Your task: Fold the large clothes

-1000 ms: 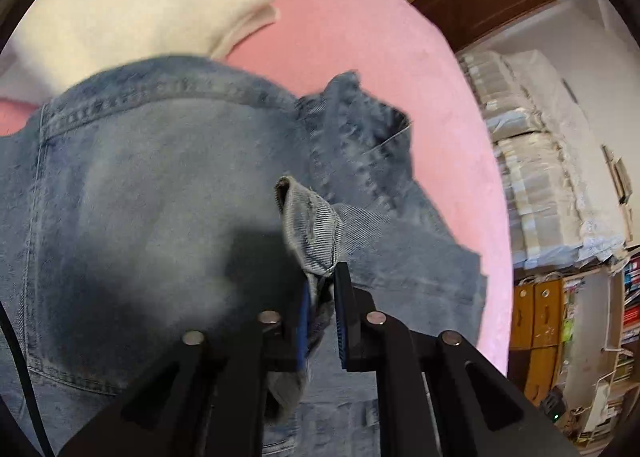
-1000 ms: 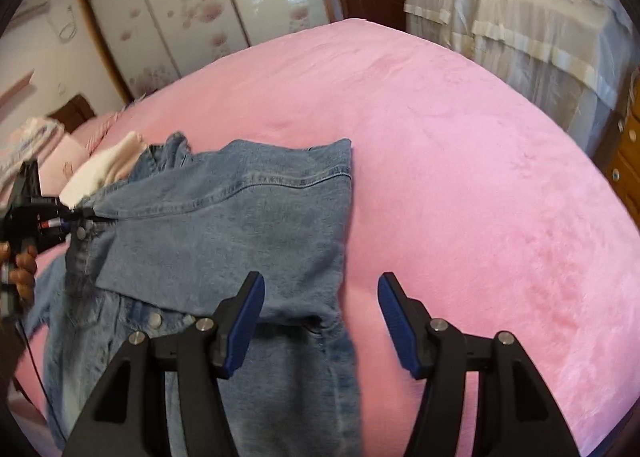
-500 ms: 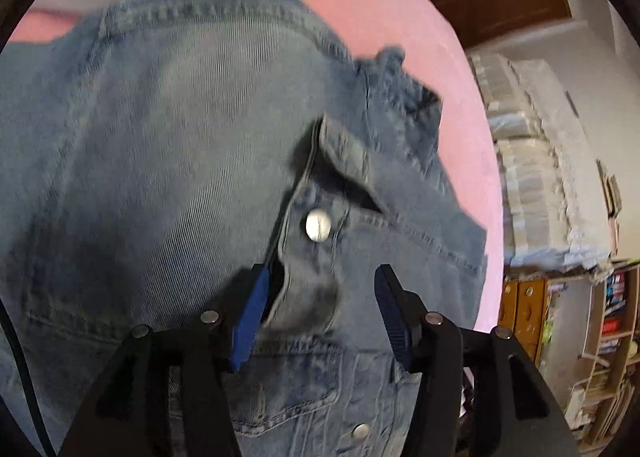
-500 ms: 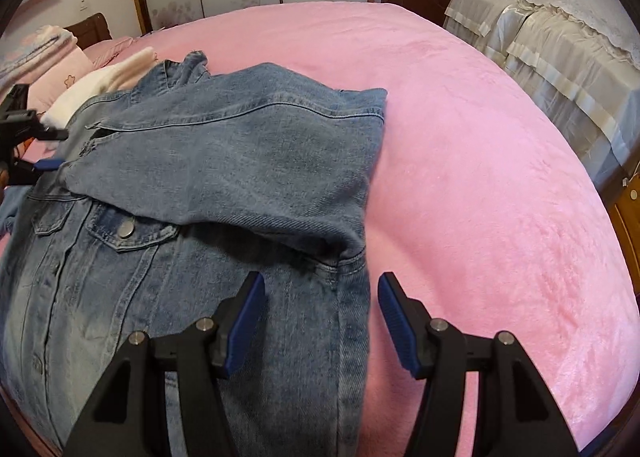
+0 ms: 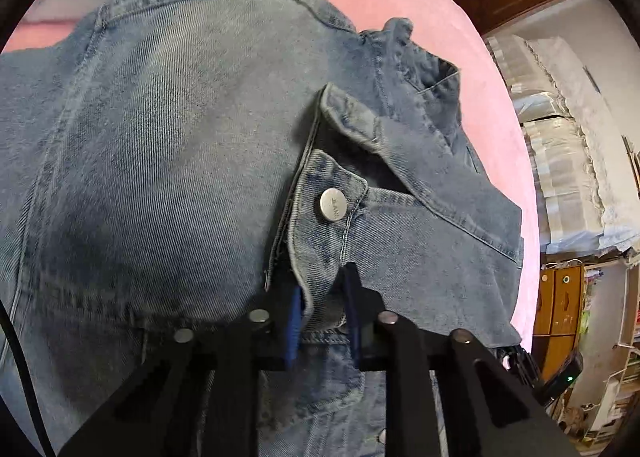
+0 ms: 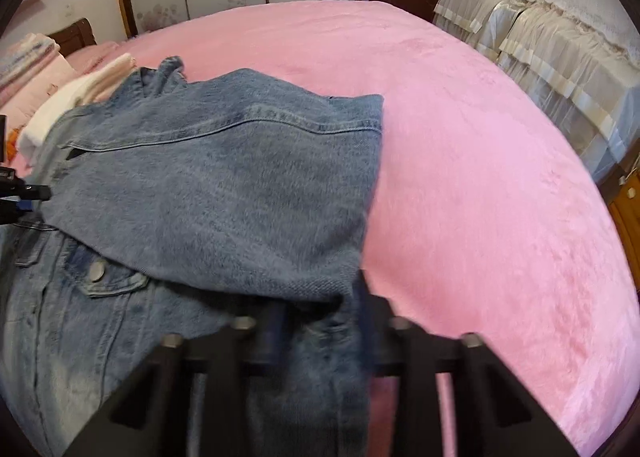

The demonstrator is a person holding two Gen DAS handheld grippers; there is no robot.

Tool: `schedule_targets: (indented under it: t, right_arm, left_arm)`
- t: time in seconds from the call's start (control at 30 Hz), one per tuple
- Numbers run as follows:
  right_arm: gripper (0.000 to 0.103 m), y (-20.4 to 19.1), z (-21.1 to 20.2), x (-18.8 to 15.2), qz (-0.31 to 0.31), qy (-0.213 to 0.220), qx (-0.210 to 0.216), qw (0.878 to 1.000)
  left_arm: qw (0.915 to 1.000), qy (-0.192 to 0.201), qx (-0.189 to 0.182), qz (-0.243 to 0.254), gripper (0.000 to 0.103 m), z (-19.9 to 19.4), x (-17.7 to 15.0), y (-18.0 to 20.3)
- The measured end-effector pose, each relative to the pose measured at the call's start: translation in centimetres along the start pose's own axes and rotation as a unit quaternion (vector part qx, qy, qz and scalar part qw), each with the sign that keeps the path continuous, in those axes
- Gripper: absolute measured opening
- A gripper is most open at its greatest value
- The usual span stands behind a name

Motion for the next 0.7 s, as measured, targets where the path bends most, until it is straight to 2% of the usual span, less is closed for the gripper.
schedule_targets:
  t: [0.1, 0.17, 0.23, 0.3, 0.33, 0.37, 0.43, 0.5, 0.53, 0.6, 0.7]
  right_arm:
    - [0.014, 1.1, -1.2, 0.0, 0.006, 0.022, -0.006, 1.000]
    - [0.014, 1.5, -0.2, -0.7, 0.012, -0.003, 0.001, 1.000]
    - [0.014, 0.7, 0.7, -1.5, -0.010, -0.025, -0.008, 1.000]
    - [0.017, 0.0, 0.4, -1.1, -0.033, -0.027, -0.016, 0.999]
    - [0.018, 0.0, 0.1, -0.9, -0.033, -0.031, -0.011, 0.999]
    - [0.022, 0.3, -0.4, -0.6, -0.024, -0.040, 0.005, 0.999]
    - [0.034, 1.4, -1.9, -0.1, 0.000, -0.042, 0.046, 0.998]
    - [0.045, 2.7, -4.0, 1.0, 0.031, -0.022, 0.091, 0.995]
    - [0.047, 3.3, -4.7, 1.6, 0.040, -0.013, 0.104, 0.994]
    - [0.054, 4.5, -5.5, 3.1, 0.061, 0.008, 0.111, 0.992]
    - [0.055, 6.4, -3.9, 5.7, 0.092, 0.019, 0.102, 0.990]
  left_arm:
    - [0.9994, 0.005, 0.021, 0.026, 0.013, -0.1, -0.7, 1.2]
    - [0.9993, -0.003, 0.031, 0.022, 0.013, 0.6, -1.2, 0.7]
    - [0.9998, -0.005, 0.018, 0.008, 0.013, 0.8, -1.2, 0.0]
    - [0.9999, -0.009, 0.006, 0.002, 0.017, 0.6, -0.9, -0.2]
    - [0.9999, -0.010, 0.003, 0.003, 0.023, 0.2, -0.7, -0.2]
    - [0.9999, -0.010, 0.000, 0.007, 0.028, -0.1, -0.5, -0.1]
    - [0.9998, 0.003, -0.002, 0.018, 0.029, -1.7, -0.1, 0.1]
    - [0.9994, 0.017, -0.021, 0.021, 0.033, -3.0, 0.8, 0.3]
    - [0.9990, 0.025, -0.031, 0.018, 0.039, -3.5, 1.5, 0.4]
    - [0.9983, 0.041, -0.039, 0.009, 0.051, -3.8, 2.9, 0.6]
    - [0.9977, 0.049, -0.045, -0.012, 0.051, -2.2, 5.4, 0.9]
Point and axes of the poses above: each gripper's, at about its wrist camera, not at the fingertips, and z roughly the way its jaws point, y to its right, x to its top, the point moved 1 cm from there along z, roughly the way its jaws point, and after that the axes turned 11 degrees about y, right-handed, at the moved point
